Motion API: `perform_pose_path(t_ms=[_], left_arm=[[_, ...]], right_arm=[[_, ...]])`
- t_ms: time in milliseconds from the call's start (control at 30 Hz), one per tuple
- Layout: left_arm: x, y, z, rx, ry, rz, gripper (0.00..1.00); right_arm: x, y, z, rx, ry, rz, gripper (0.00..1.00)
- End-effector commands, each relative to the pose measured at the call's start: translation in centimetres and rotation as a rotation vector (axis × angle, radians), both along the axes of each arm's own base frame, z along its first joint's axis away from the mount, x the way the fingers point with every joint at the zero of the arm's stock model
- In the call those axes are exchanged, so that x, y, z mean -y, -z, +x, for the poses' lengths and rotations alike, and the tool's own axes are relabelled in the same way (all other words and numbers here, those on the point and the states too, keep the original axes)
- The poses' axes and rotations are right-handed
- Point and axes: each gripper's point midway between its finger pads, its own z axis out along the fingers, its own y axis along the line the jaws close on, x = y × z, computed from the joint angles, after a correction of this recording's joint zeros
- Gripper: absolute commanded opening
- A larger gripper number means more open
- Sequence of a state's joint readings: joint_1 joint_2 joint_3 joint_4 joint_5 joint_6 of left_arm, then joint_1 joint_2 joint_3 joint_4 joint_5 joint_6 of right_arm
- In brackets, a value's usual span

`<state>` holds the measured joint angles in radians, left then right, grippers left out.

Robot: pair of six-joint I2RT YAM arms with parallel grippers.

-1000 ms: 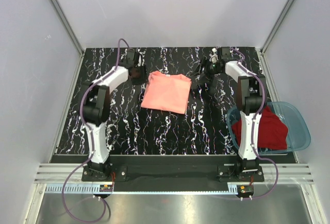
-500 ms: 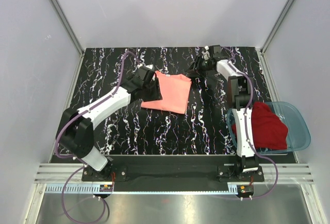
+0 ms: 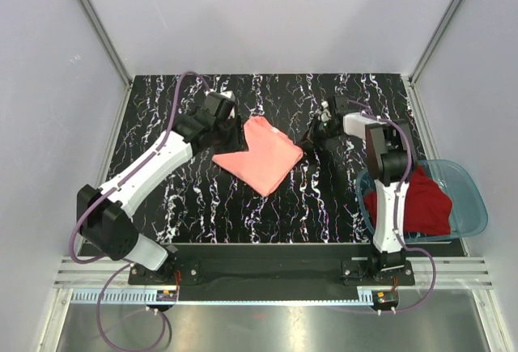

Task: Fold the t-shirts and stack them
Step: Fold the tshirt

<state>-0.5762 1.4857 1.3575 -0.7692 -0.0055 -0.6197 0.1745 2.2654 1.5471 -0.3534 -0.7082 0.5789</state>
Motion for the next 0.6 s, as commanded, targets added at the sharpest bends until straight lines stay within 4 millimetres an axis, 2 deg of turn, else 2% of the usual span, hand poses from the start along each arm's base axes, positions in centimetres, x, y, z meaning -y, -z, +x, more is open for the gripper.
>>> perform_pose_path(t_ms=[0,33,67,100,133,200,233,267,300,333,400,433,533,567], left_arm=[[-0.8,-1.8,-0.3,0.017,0.021,0.035,0.48],[-0.5,-2.1,-0.2,0.021,0.03,0.031,0.48],[-0.5,-2.0,-0.3,0.016,0.044,0.033,0.48],[-0.1,-1.5,-0.5,-0.012,0.063,0.031,0.49],[0.0,-1.3,-0.5,-0.024,0.069,0.032,0.5],[0.3,-0.2,-0.8,-0.069,0.082,0.034,0.53],[0.6,0.8,-0.9,-0.1,0.088,0.039,0.53],[0.8,1.4,-1.0,-0.126,0.077,0.037,0.53],[1.0,1.8,-1.0,-0.136,0.075,0.037,0.53],[1.4,2.5,-1.1,-0.151,0.079,0.051,0.54],[1.6,3.0,-1.2,-0.162,0.073,0.085,0.54],[2.5,2.6,-1.3,-0.147,0.092,0.095,0.55],[3.6,3.3,-1.3,-0.112,0.115,0.193,0.55],[4.0,4.1,-1.4,-0.115,0.132,0.232,0.56]], right_arm=[[-3.1,-4.7,-3.9,0.07,-0.035,0.008,0.0],[-4.2,-3.2,-7.0,-0.007,-0.038,-0.013,0.0],[-5.0,-3.1,-8.6,-0.023,-0.038,-0.016,0.0],[-5.8,-3.3,-10.0,-0.034,-0.04,-0.003,0.0],[-7.6,-3.6,-13.1,-0.057,-0.059,0.023,0.0],[-8.7,-4.0,-15.6,-0.072,-0.07,0.03,0.02],[-9.3,-4.5,-17.4,-0.07,-0.087,0.041,0.04],[-9.2,-4.8,-18.0,-0.07,-0.09,0.042,0.07],[-8.9,-5.8,-18.4,-0.049,-0.093,0.046,0.18],[-7.8,-5.3,-19.2,-0.063,-0.091,-0.005,0.25],[-6.6,-5.6,-19.3,-0.028,-0.106,-0.064,0.35],[-5.8,-6.1,-19.6,0.0,-0.141,-0.108,0.51],[-4.1,-6.4,-19.3,0.029,-0.13,-0.165,0.65],[-3.9,-6.4,-19.3,0.028,-0.125,-0.155,0.65]])
